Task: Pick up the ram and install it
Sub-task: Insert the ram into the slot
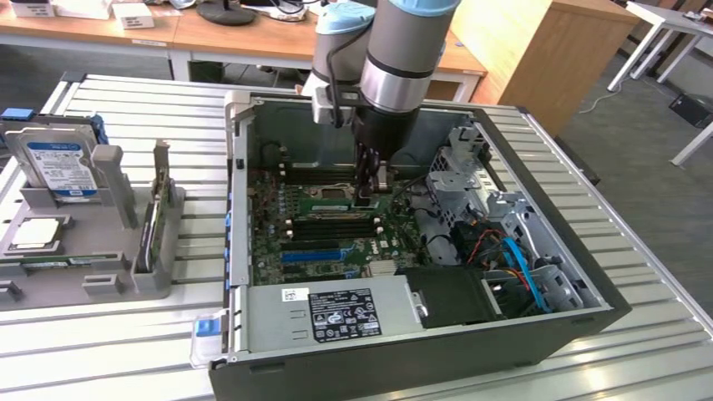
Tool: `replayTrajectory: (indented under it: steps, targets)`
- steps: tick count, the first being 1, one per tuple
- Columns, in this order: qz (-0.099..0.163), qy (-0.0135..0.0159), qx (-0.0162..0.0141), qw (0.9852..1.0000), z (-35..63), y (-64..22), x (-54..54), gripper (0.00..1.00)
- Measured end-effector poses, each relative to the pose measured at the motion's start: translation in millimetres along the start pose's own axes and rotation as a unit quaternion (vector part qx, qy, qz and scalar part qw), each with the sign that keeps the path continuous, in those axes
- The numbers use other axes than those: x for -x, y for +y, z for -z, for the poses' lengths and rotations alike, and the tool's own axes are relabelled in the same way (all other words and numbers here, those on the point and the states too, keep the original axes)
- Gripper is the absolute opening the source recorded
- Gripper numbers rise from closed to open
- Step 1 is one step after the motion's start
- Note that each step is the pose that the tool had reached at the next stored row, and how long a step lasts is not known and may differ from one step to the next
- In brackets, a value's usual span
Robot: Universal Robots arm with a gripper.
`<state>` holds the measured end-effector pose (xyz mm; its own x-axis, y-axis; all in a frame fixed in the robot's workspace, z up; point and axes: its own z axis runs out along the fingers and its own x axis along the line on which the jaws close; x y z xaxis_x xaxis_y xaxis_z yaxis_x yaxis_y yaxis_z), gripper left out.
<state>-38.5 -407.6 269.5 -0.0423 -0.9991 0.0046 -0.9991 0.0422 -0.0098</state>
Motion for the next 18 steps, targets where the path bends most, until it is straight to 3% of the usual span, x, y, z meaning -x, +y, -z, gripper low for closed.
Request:
replayTrajectory:
  steps: [18]
  targets:
    - [0.000,0.0000,0.0000,1.0000,-11.3,0.1,0.1,0.12]
